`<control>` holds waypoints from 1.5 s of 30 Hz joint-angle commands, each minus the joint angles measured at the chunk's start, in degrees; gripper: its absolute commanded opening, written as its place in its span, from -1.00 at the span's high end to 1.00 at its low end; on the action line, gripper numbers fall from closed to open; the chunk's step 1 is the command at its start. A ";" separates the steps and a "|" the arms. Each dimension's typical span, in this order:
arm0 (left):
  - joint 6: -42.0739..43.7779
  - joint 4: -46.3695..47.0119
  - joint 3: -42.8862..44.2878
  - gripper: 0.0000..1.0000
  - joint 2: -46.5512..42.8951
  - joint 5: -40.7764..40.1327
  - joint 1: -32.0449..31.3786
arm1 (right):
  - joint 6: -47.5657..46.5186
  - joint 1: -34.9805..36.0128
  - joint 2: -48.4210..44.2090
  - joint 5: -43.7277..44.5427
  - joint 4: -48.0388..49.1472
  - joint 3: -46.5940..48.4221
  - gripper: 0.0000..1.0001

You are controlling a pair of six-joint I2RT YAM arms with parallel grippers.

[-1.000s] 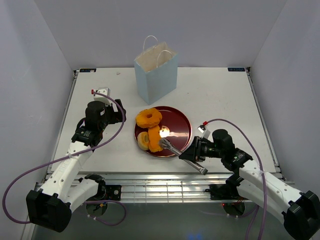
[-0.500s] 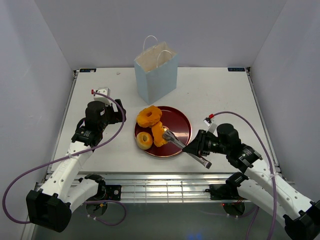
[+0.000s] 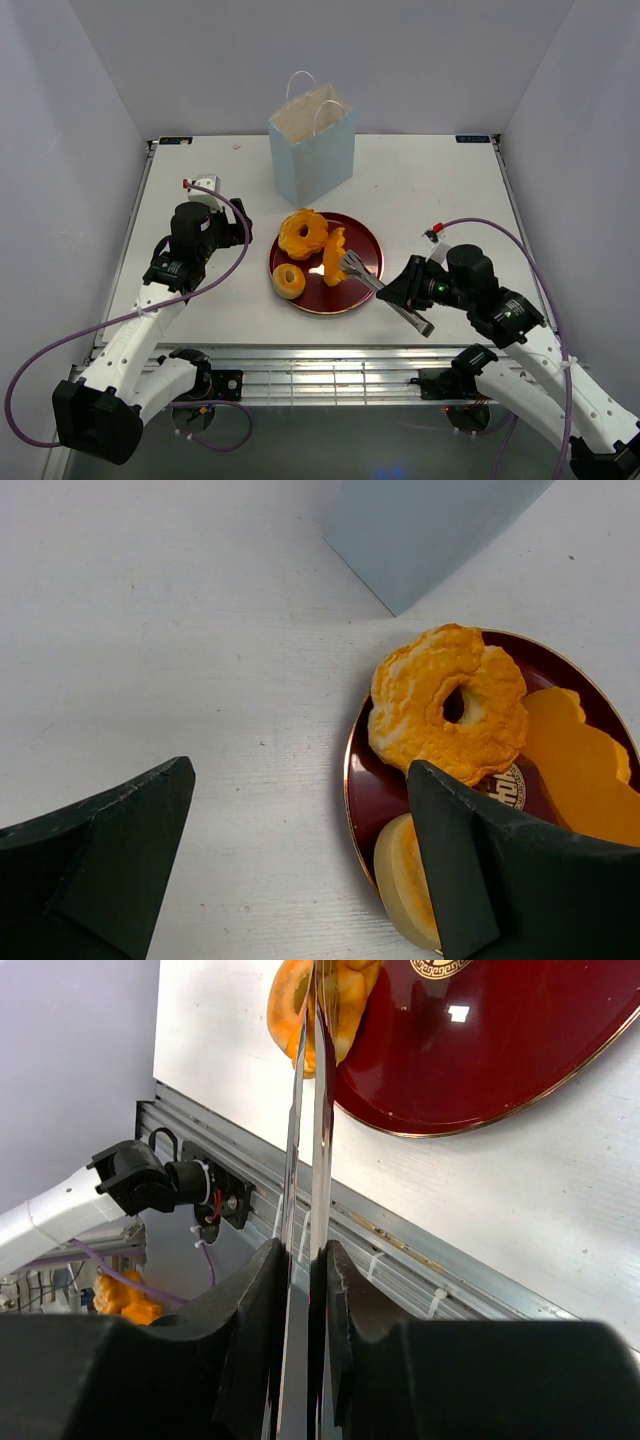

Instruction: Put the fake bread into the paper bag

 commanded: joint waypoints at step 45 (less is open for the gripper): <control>-0.13 0.21 1.11 -0.96 -2.36 0.29 -0.27 | -19.63 -0.30 40.71 -2.10 -2.52 67.35 0.85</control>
